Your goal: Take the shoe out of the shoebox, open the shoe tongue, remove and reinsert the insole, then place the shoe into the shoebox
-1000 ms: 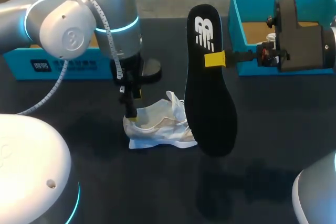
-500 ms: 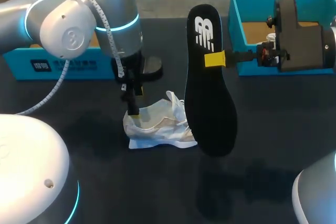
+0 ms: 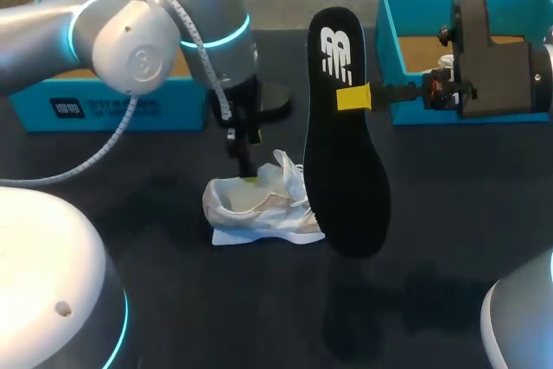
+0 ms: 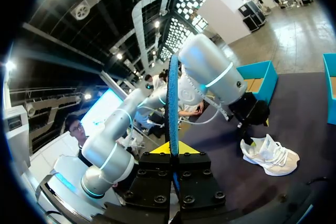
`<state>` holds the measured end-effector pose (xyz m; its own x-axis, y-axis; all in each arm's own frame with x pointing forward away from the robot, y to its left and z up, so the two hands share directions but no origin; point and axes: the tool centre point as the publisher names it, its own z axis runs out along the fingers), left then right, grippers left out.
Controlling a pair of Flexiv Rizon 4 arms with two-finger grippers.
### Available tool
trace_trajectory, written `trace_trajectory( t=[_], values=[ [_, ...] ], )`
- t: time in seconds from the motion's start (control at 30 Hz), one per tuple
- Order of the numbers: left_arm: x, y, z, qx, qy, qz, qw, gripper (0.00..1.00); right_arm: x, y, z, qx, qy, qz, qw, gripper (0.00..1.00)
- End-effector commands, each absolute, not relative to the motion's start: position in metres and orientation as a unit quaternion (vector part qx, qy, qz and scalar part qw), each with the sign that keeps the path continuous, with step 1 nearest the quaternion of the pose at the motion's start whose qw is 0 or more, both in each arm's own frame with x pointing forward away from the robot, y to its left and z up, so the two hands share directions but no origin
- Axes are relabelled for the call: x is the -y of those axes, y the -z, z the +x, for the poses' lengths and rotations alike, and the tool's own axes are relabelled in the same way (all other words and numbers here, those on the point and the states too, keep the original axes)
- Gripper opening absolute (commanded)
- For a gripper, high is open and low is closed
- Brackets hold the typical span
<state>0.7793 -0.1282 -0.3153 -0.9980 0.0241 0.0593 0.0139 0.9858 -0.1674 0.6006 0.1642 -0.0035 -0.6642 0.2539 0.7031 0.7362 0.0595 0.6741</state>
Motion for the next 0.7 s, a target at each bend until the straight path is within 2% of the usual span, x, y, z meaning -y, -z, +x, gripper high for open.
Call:
trace_trajectory(
  t=[0.03, 0.7],
  values=[
    [0.146, 0.335, 0.79, 0.996, -0.083, -0.005, 0.037, 1.0, -0.17, 0.001, 0.592, 0.696, 0.589, -0.36, 0.199, 0.0],
    [0.162, 0.379, 0.797, 0.996, -0.074, -0.001, 0.044, 1.0, -0.17, 0.001, 0.592, 0.696, 0.589, -0.36, 0.199, 0.0]
  ],
)
